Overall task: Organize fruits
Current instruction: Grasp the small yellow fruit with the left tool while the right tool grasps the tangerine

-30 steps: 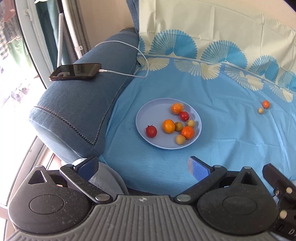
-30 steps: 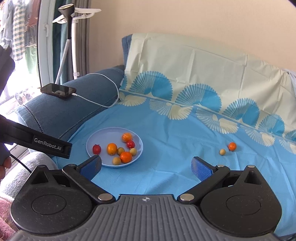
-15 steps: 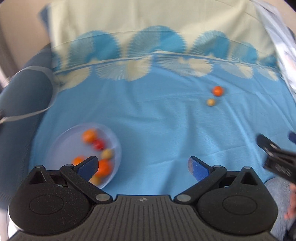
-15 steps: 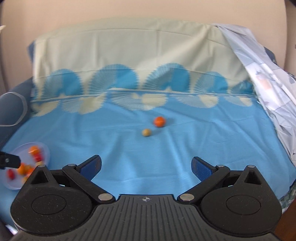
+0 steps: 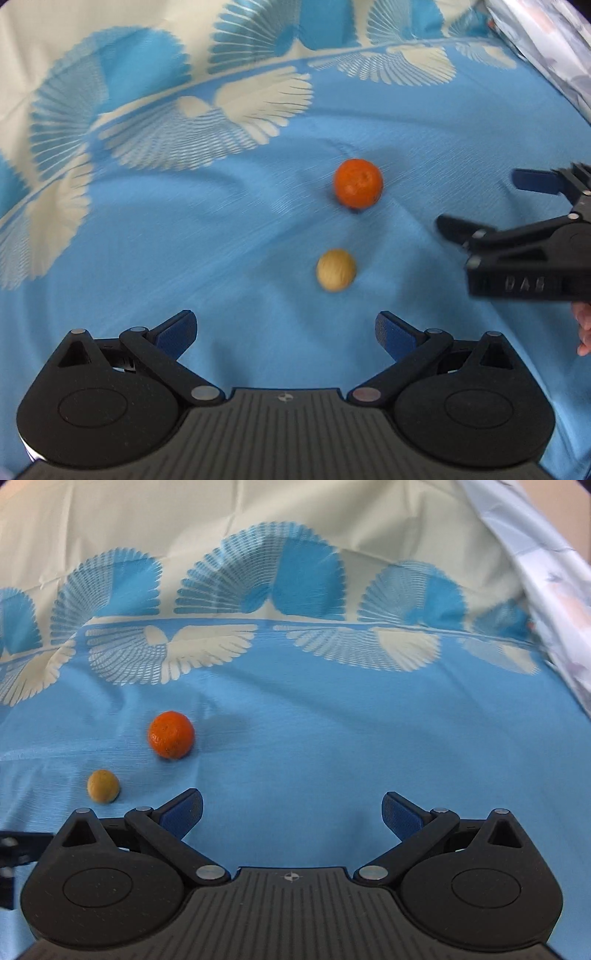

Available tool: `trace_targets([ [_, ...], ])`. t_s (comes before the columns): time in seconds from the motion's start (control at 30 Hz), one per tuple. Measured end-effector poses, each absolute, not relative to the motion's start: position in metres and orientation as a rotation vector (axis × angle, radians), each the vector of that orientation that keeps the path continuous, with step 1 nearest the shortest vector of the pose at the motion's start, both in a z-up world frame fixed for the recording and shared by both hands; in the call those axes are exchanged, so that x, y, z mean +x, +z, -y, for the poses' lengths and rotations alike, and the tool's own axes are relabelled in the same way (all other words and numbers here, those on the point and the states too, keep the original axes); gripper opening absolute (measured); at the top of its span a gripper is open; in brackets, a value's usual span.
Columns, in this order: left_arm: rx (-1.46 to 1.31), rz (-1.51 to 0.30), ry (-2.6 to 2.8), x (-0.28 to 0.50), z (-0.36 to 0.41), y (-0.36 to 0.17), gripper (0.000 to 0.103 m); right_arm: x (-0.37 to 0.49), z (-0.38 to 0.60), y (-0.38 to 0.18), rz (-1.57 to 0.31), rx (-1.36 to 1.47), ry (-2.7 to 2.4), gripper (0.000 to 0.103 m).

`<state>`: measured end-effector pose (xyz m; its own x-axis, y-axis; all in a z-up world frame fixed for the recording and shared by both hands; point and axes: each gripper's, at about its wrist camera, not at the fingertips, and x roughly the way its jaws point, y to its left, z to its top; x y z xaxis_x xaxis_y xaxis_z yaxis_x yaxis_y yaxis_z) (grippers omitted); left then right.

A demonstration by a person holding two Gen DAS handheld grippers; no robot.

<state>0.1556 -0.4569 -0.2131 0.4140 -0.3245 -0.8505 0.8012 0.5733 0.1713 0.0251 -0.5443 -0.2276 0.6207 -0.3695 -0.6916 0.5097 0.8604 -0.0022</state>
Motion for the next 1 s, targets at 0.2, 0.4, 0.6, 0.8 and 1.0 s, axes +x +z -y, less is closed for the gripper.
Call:
trace_targets([
  [0.2,0.559,-0.899,-0.868,0.196,0.47,-0.228,0.103,0.073,0.553,-0.247,-0.777,0.078,-0.313,0.102],
  [0.4,0.578,-0.826,-0.934,0.188,0.464,-0.218,0.079,0.098,0.551,-0.25,-0.728,0.044,-0.299,0.102],
  [0.6,0.622,-0.772,-0.969,0.163,0.456,-0.207,0.026,0.107,0.534,-0.246,-0.682,0.007,-0.229,0.051],
  [0.8,0.534,-0.838,-0.853,0.163,0.425,-0.18,0.026,0.096,0.519,-0.233,-0.703,-0.049,-0.327,0.038],
  [1.0,0.474,-0.898,-0.721,0.125,0.356,-0.123,0.026,0.026,0.532,-0.181,-0.629,0.157,-0.538,0.038],
])
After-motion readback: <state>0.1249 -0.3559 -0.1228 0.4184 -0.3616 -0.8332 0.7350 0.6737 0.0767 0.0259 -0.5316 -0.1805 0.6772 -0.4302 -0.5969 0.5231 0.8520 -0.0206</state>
